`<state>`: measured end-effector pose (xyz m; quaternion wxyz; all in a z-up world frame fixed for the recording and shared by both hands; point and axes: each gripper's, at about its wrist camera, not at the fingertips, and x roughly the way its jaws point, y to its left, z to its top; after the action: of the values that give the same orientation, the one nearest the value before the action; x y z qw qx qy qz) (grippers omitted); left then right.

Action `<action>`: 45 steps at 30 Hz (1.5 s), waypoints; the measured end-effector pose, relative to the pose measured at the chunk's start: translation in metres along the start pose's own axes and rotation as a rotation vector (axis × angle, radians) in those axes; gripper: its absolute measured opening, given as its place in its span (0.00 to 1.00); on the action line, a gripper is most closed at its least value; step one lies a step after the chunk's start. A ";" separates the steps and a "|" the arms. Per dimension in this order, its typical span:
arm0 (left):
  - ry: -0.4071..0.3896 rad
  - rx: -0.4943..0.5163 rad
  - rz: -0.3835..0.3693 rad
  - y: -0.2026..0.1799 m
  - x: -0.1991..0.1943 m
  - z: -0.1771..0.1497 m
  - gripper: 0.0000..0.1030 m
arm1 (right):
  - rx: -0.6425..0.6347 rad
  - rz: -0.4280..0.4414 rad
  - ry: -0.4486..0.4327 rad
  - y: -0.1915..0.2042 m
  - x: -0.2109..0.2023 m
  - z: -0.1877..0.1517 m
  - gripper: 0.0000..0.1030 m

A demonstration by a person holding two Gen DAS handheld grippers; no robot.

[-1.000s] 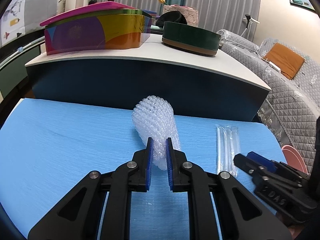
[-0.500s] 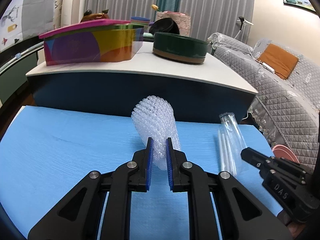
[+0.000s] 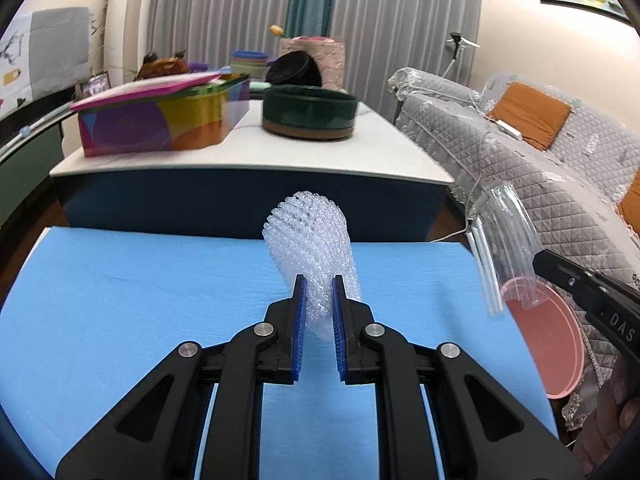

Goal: Collect trash
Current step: 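Carry mesh roll in left gripper and clear tubes in right gripper to pink bin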

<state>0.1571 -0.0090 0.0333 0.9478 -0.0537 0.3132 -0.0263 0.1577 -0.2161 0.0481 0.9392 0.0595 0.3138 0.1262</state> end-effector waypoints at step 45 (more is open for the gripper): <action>-0.014 0.222 -0.241 -0.187 -0.016 0.002 0.12 | 0.241 -0.267 -0.105 -0.167 -0.092 -0.004 0.00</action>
<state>0.1421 -0.1931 0.0666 0.9400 0.0141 0.2931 -0.1741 0.1174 -0.4020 0.0660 0.9487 0.1362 0.2822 -0.0413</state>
